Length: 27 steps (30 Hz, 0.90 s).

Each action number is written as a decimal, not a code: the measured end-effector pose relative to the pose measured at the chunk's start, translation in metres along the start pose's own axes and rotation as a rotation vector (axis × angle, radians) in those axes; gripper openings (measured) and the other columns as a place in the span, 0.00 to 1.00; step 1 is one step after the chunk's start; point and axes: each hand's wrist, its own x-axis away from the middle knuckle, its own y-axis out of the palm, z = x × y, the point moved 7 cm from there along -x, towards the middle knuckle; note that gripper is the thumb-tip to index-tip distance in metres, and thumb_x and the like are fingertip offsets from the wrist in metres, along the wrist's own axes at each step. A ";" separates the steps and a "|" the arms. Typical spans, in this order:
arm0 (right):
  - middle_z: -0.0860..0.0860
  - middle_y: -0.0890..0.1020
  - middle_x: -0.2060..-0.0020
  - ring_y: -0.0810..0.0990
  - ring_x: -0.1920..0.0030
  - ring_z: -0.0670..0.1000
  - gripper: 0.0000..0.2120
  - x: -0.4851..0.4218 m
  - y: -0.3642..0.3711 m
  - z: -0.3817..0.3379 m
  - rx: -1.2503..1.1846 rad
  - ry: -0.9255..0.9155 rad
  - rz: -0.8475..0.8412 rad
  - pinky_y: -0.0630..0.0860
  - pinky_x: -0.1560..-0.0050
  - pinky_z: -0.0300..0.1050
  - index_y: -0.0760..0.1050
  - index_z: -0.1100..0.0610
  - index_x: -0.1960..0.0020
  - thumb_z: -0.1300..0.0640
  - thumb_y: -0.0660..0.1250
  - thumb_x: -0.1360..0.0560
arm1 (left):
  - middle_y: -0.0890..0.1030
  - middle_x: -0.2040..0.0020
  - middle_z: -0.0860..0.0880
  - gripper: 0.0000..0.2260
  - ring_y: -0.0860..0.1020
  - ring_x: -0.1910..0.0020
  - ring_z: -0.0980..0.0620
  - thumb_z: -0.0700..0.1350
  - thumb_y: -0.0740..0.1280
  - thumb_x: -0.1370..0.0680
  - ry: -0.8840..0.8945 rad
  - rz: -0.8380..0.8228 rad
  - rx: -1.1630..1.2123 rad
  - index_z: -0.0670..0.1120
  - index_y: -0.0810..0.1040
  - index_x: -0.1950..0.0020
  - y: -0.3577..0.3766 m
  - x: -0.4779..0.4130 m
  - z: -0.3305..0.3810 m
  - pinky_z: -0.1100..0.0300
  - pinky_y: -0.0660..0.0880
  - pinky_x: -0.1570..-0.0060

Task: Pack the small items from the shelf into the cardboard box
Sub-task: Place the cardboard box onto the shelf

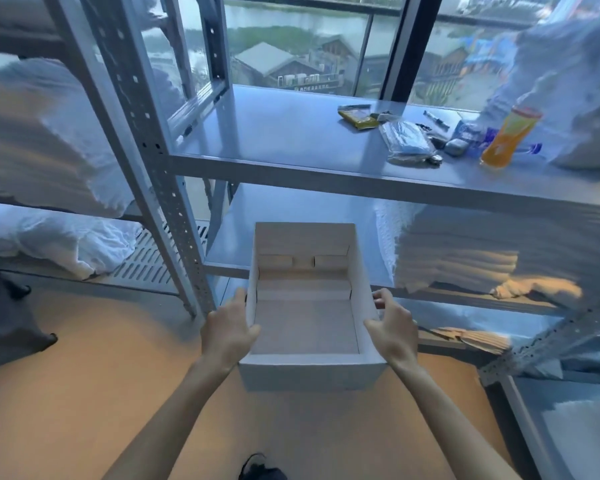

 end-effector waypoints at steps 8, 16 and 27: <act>0.52 0.82 0.49 0.80 0.53 0.55 0.15 -0.035 -0.029 -0.084 -0.035 -0.049 0.118 0.69 0.56 0.42 0.73 0.56 0.44 0.65 0.66 0.30 | 0.74 0.61 0.49 0.13 0.73 0.64 0.46 0.43 0.68 0.29 0.115 0.187 -0.001 0.47 0.67 0.49 -0.090 -0.057 0.003 0.57 0.66 0.66; 0.52 0.82 0.47 0.80 0.52 0.57 0.16 -0.083 -0.025 -0.138 -0.053 -0.003 0.191 0.67 0.57 0.42 0.73 0.55 0.44 0.66 0.66 0.30 | 0.68 0.68 0.52 0.13 0.72 0.66 0.47 0.42 0.70 0.31 0.206 0.227 0.020 0.47 0.68 0.51 -0.134 -0.140 0.001 0.59 0.65 0.66; 0.51 0.84 0.55 0.81 0.52 0.55 0.13 -0.143 -0.062 -0.162 -0.056 0.070 0.179 0.75 0.53 0.45 0.75 0.52 0.54 0.65 0.67 0.35 | 0.76 0.61 0.46 0.10 0.75 0.59 0.42 0.45 0.68 0.29 0.265 0.109 -0.036 0.45 0.67 0.57 -0.163 -0.209 0.042 0.56 0.67 0.61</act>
